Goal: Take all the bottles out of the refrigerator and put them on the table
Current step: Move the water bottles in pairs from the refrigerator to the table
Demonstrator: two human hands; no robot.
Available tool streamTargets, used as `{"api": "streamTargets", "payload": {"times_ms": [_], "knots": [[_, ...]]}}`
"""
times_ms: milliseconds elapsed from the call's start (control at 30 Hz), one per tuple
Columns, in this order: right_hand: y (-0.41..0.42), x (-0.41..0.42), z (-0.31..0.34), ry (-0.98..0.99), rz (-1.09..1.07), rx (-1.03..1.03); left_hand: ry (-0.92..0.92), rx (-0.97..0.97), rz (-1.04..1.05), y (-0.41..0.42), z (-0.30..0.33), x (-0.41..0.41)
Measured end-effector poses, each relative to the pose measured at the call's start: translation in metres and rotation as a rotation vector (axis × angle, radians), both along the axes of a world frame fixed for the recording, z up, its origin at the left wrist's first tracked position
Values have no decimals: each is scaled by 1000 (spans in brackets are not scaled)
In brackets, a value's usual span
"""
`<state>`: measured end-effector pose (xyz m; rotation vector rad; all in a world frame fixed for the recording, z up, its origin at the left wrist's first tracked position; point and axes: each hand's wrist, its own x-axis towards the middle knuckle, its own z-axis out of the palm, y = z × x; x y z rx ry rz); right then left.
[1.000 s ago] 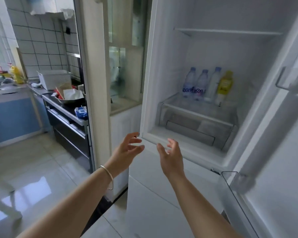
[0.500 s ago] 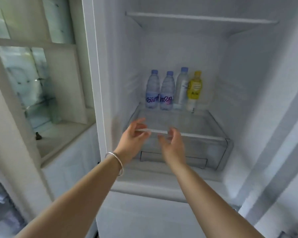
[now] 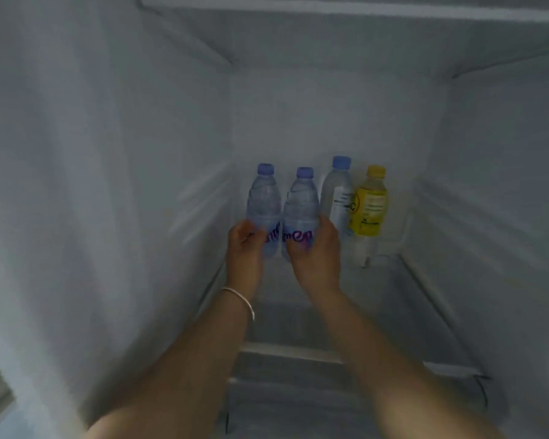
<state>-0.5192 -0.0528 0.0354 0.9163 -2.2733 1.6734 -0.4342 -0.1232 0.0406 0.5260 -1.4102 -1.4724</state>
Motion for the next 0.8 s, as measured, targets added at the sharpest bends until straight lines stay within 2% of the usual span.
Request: {"api": "streamTargets", "payload": {"times_ms": [67, 267, 400, 533, 633, 800], "knots": [[-11, -11, 8, 107, -25, -18, 14, 5, 30, -20, 4, -19], [-40, -34, 34, 234, 47, -41, -38, -144, 62, -47, 18, -55], [-53, -48, 38, 193, 81, 3, -85, -136, 62, -71, 12, -71], [-60, -55, 34, 261, 52, 91, -151, -93, -7, -79, 4, -72], [-58, -59, 29, 280, 76, 30, -216, -66, -62, -84, -7, -73], [-55, -64, 27, 134, 172, -89, -191, -39, -36, -86, -10, -74]]}}
